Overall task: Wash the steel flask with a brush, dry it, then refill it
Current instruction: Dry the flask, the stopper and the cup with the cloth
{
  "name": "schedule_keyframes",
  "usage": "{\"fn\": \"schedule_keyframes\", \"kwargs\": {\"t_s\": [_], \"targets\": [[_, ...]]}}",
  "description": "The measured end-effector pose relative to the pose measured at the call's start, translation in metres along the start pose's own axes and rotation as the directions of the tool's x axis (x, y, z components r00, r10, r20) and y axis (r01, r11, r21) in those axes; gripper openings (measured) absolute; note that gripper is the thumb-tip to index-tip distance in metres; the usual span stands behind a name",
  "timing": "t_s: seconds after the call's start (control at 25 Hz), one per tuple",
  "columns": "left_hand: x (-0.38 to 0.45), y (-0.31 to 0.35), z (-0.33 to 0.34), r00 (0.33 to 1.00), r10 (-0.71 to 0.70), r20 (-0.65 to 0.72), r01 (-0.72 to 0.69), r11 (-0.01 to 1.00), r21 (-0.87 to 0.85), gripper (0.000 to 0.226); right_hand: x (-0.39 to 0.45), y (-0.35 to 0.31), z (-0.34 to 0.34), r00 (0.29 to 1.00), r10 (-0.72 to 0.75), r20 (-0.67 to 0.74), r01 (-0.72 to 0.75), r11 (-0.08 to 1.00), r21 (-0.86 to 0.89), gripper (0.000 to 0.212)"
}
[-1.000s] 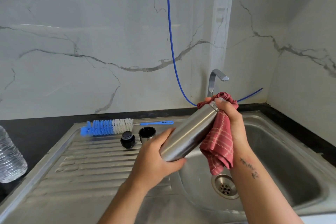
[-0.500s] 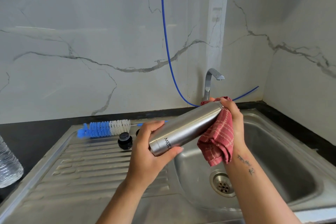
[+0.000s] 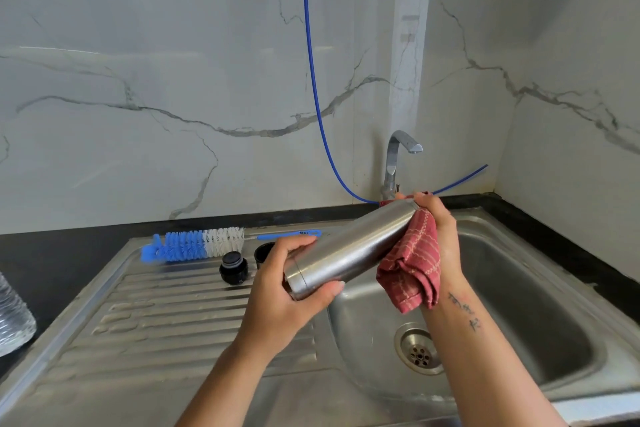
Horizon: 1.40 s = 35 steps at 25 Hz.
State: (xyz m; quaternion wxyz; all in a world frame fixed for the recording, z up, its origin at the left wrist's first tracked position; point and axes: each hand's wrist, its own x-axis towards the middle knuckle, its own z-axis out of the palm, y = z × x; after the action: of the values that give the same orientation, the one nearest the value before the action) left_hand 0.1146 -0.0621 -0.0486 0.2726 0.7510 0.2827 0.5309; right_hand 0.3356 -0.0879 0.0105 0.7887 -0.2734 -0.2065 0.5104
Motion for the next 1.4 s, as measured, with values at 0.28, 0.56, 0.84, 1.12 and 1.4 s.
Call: {"fn": "schedule_keyframes", "kwargs": {"t_s": [0.28,0.56,0.84,1.12,1.4], "targets": [[0.006,0.005,-0.003,0.928,-0.315,0.198,0.37,0.839,-0.399,0.063,-0.003,-0.002,0.003,1.0,-0.02,0.002,0.019,0.999,0.031,0.011],[0.01,0.003,-0.01,0.825,-0.42,0.379,0.564,0.67,-0.484,0.082,-0.009,-0.006,0.01,0.998,-0.016,0.068,0.008,0.994,0.111,0.007],[0.005,-0.006,-0.002,0.994,-0.051,0.099,0.042,0.995,0.09,0.078,0.005,-0.004,-0.006,0.999,-0.005,-0.04,0.004,1.0,-0.019,0.007],[0.008,0.003,-0.02,0.639,-0.304,0.707,0.652,0.702,-0.287,0.057,0.001,0.003,0.003,0.924,0.019,0.383,-0.041,0.998,0.049,0.034],[0.003,-0.015,0.004,0.984,-0.042,0.171,-0.021,0.937,0.348,0.083,-0.014,0.008,0.017,0.954,-0.213,-0.211,0.124,0.921,-0.37,0.023]]}}
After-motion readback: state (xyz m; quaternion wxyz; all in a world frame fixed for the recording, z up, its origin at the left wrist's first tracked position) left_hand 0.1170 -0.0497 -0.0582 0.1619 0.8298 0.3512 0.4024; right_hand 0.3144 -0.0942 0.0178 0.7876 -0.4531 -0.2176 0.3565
